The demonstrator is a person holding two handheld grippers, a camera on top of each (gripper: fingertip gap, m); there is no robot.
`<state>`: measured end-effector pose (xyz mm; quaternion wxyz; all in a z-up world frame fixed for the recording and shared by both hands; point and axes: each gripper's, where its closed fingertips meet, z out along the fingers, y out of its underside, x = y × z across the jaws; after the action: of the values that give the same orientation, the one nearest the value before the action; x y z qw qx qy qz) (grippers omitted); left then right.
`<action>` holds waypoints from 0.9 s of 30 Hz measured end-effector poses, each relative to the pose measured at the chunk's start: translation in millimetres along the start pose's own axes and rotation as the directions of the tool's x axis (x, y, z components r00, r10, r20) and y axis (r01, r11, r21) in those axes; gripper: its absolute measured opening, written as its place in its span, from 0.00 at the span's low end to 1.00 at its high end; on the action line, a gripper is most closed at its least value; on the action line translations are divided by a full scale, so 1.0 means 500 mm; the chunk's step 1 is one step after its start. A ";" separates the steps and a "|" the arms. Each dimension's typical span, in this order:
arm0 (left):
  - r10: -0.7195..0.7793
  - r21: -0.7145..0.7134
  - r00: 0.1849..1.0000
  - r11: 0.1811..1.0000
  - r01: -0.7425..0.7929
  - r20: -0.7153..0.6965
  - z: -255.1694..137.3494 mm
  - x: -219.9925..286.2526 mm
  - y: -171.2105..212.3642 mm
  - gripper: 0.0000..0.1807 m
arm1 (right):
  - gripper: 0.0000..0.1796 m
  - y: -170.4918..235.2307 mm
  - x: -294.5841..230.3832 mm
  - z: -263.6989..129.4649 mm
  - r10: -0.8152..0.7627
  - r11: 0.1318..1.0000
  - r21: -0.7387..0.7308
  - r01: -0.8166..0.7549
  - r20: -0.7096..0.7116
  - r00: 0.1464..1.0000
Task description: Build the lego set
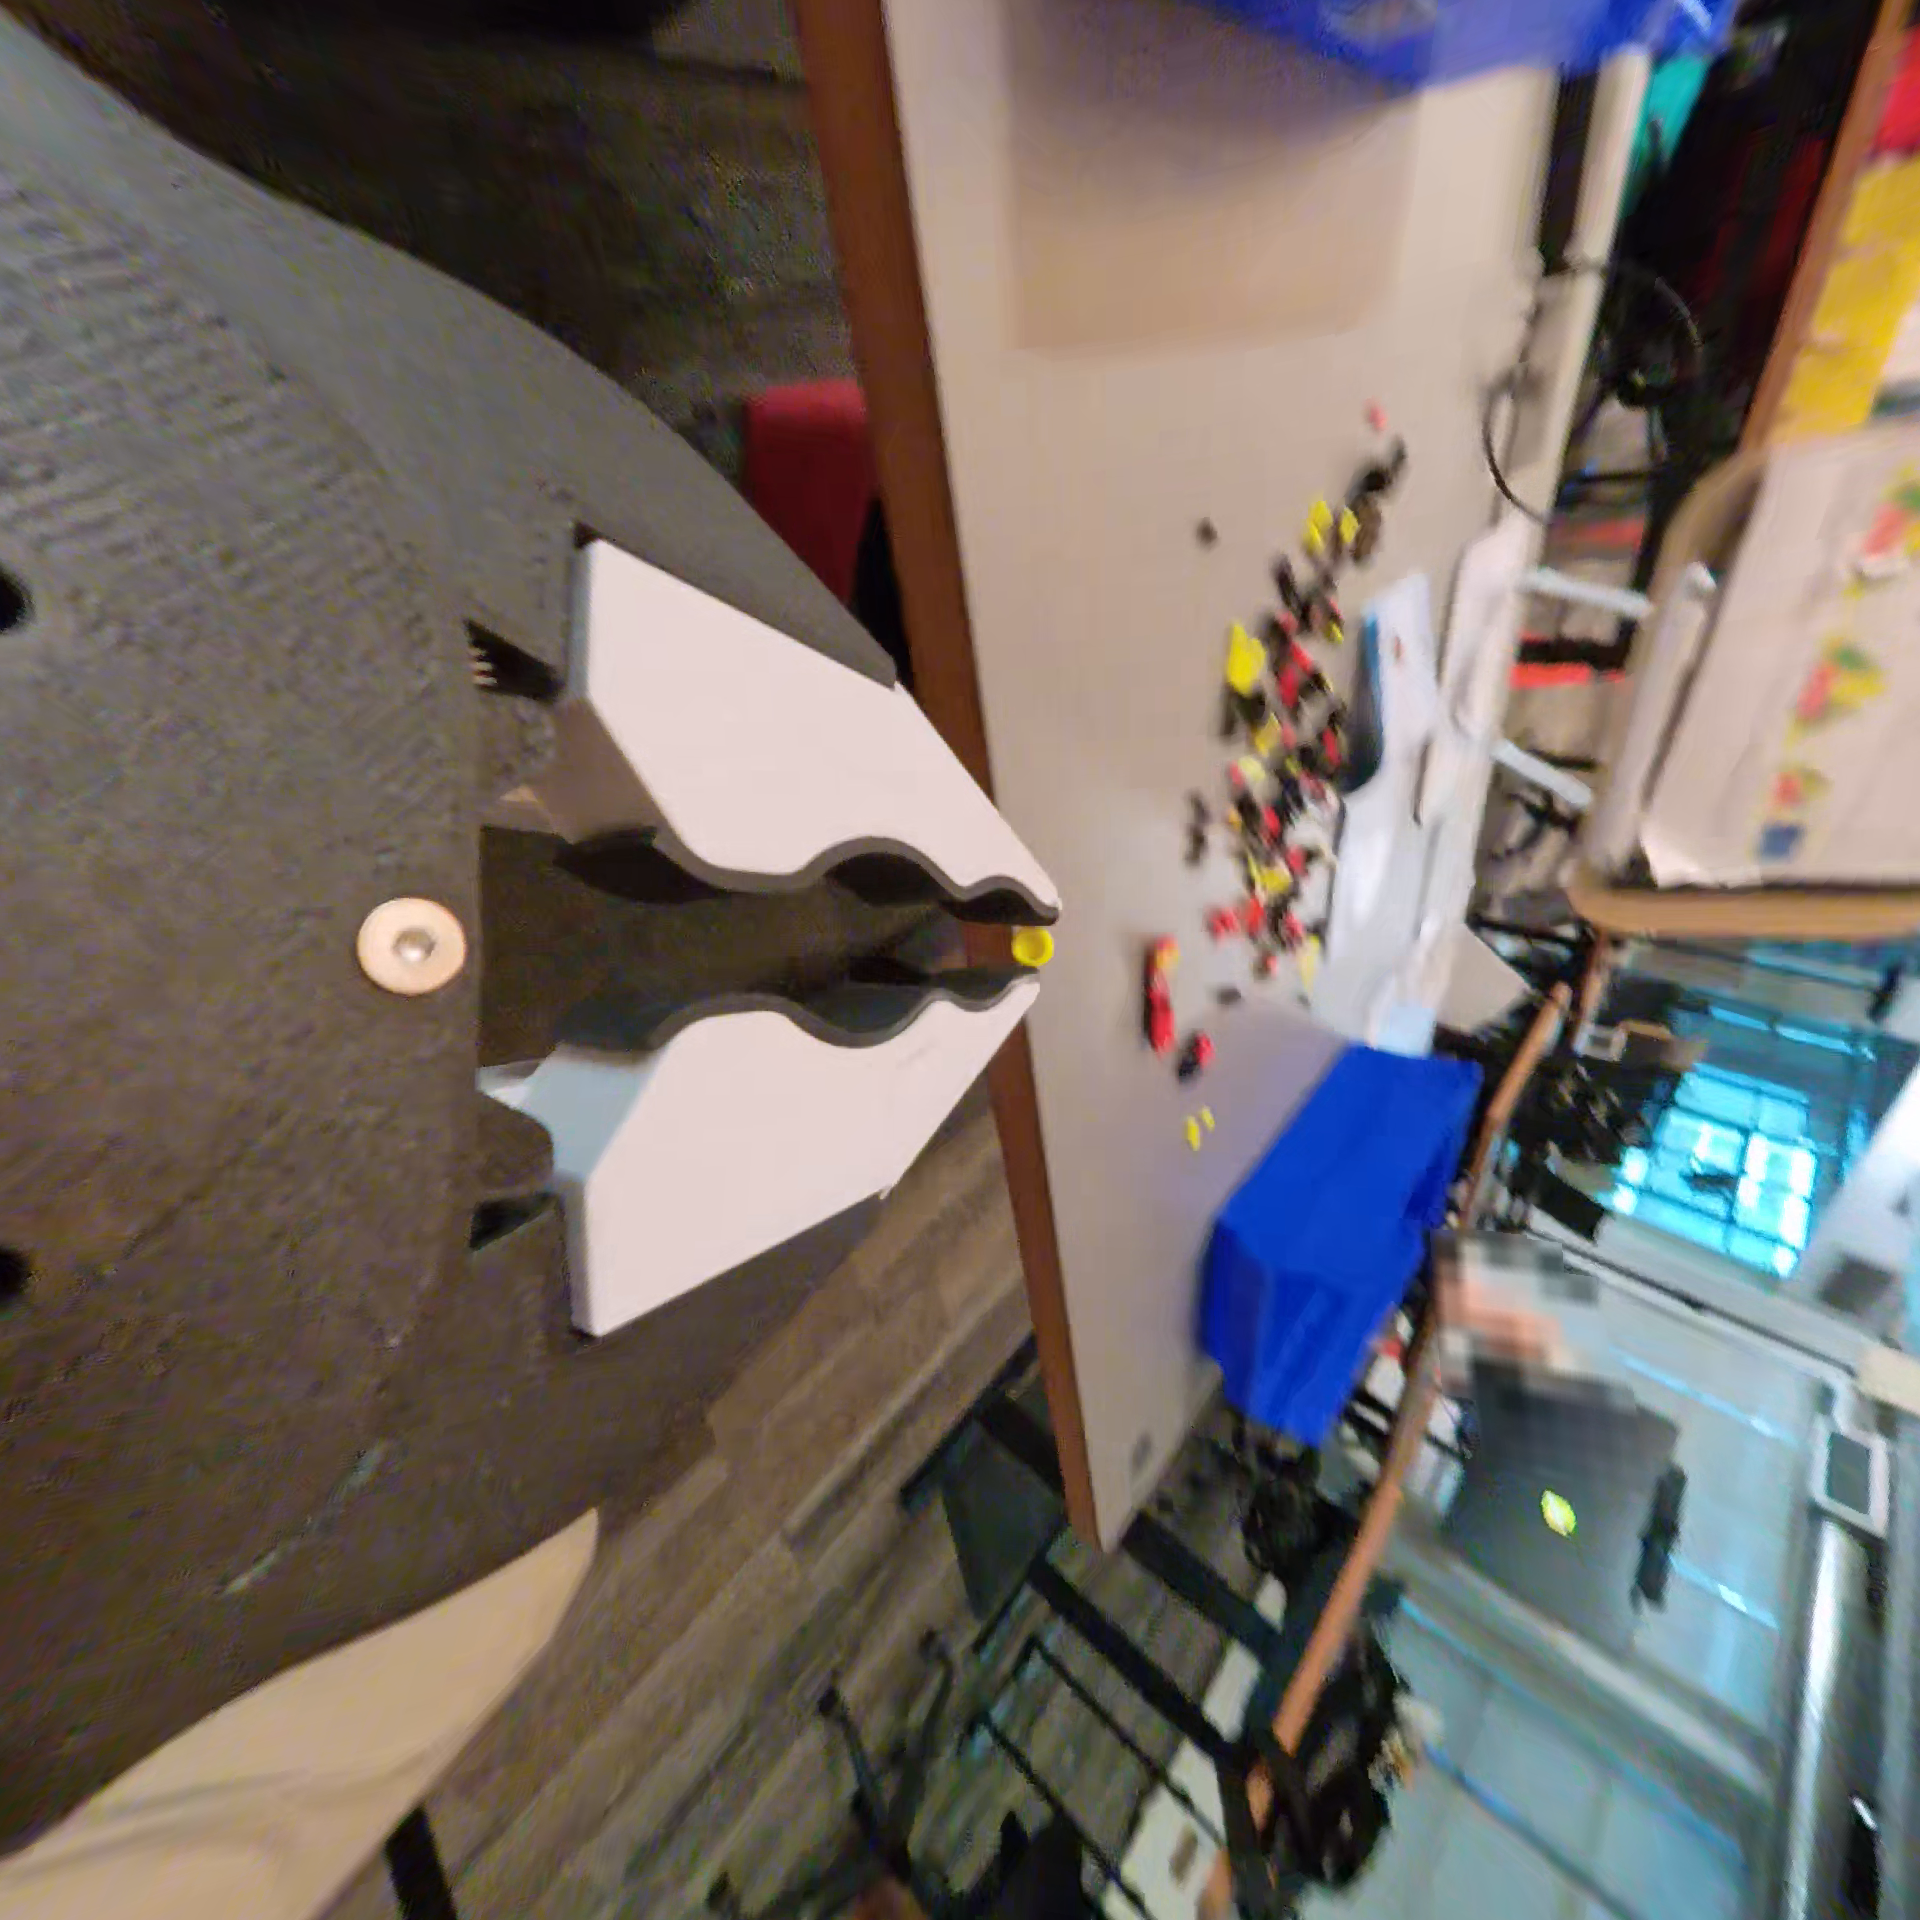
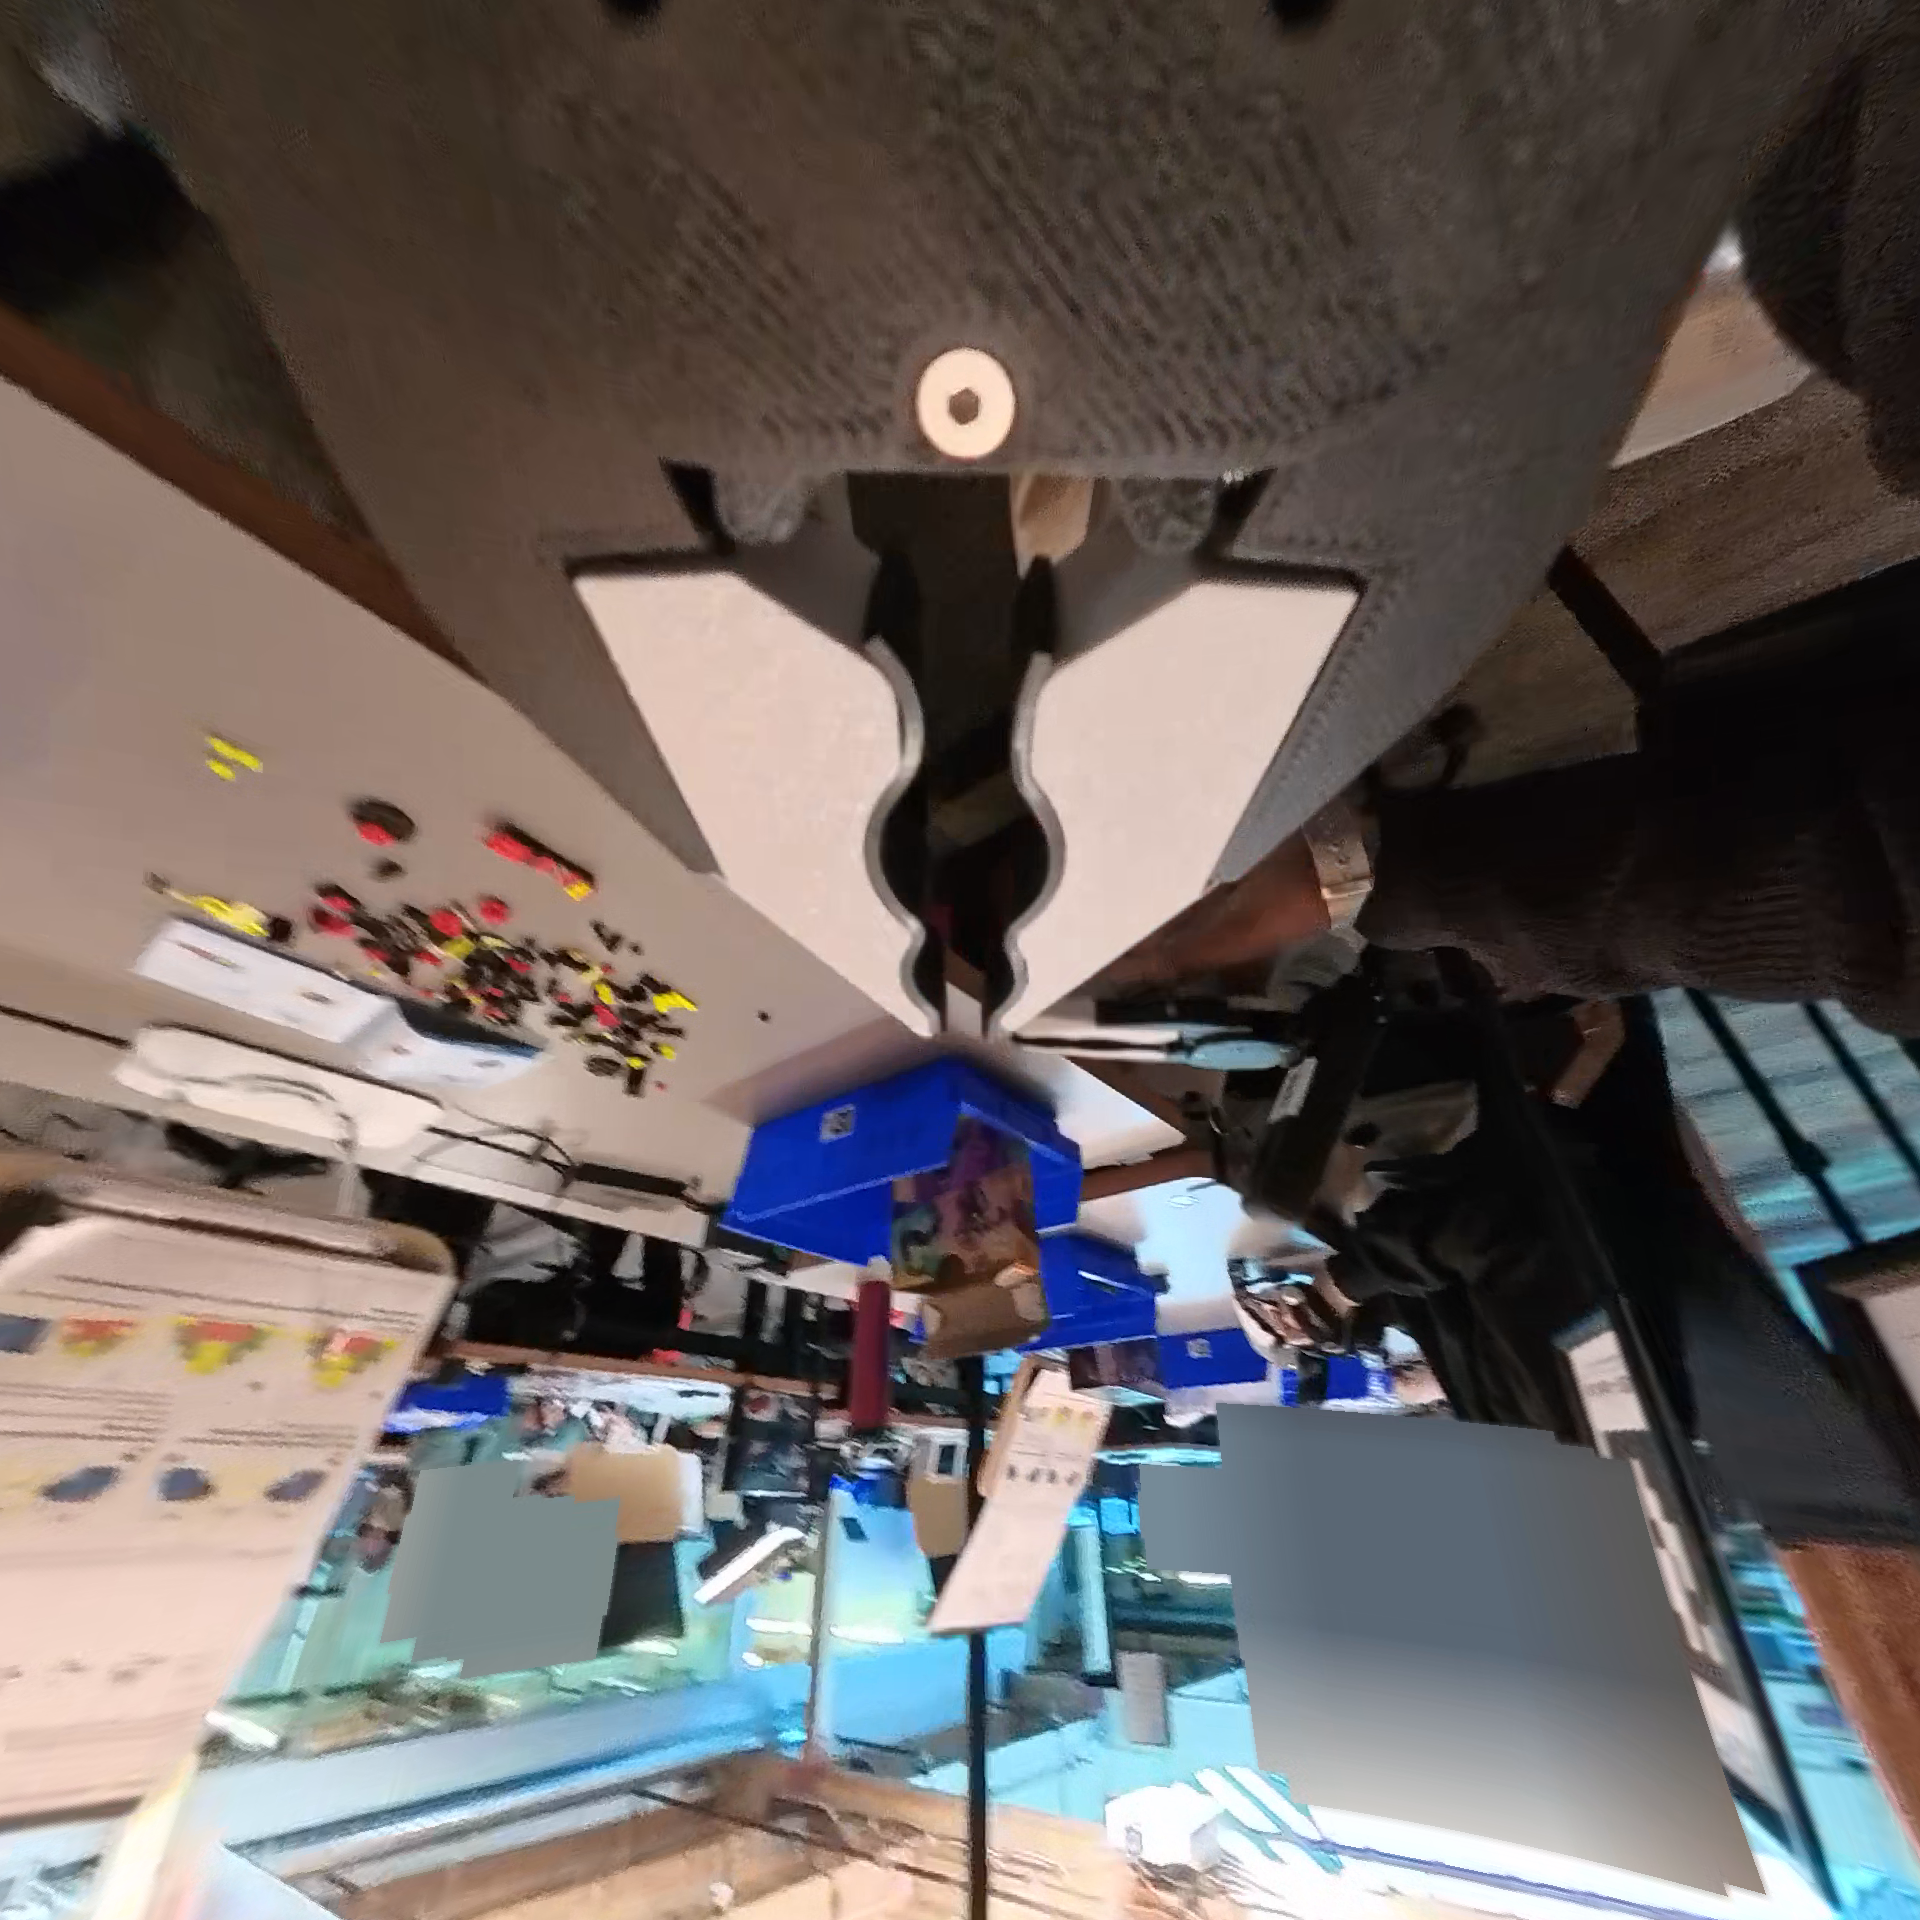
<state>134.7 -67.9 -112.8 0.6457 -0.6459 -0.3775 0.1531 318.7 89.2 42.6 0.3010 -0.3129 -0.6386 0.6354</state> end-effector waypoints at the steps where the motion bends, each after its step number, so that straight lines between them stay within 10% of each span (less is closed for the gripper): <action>1: -0.005 0.023 1.000 1.000 0.006 -0.027 0.004 0.041 -0.020 0.03 | 0.03 -0.007 0.002 -0.030 0.013 1.000 -0.011 -0.014 -0.031 0.999; 12: -0.083 0.180 0.962 0.975 0.133 -0.260 -0.006 0.397 -0.022 0.03 | 0.01 -0.110 -0.011 -0.219 -0.071 0.992 0.081 0.093 -0.239 0.968; 21: -0.108 0.094 0.933 0.984 0.149 -0.342 -0.038 0.412 0.032 0.03 | 0.00 0.352 0.024 -0.135 0.111 0.959 -0.244 -0.146 -0.154 0.982; 27: -0.293 0.039 0.924 0.949 0.312 -0.245 -0.048 0.267 0.045 0.03 | 0.00 0.333 0.023 -0.044 0.293 0.943 -0.154 -0.296 -0.038 0.955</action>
<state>246.8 8.7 -92.5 0.7263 -0.5680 -0.3870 -0.0118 331.5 111.7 -123.9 0.1816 -0.4322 -0.6308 0.6183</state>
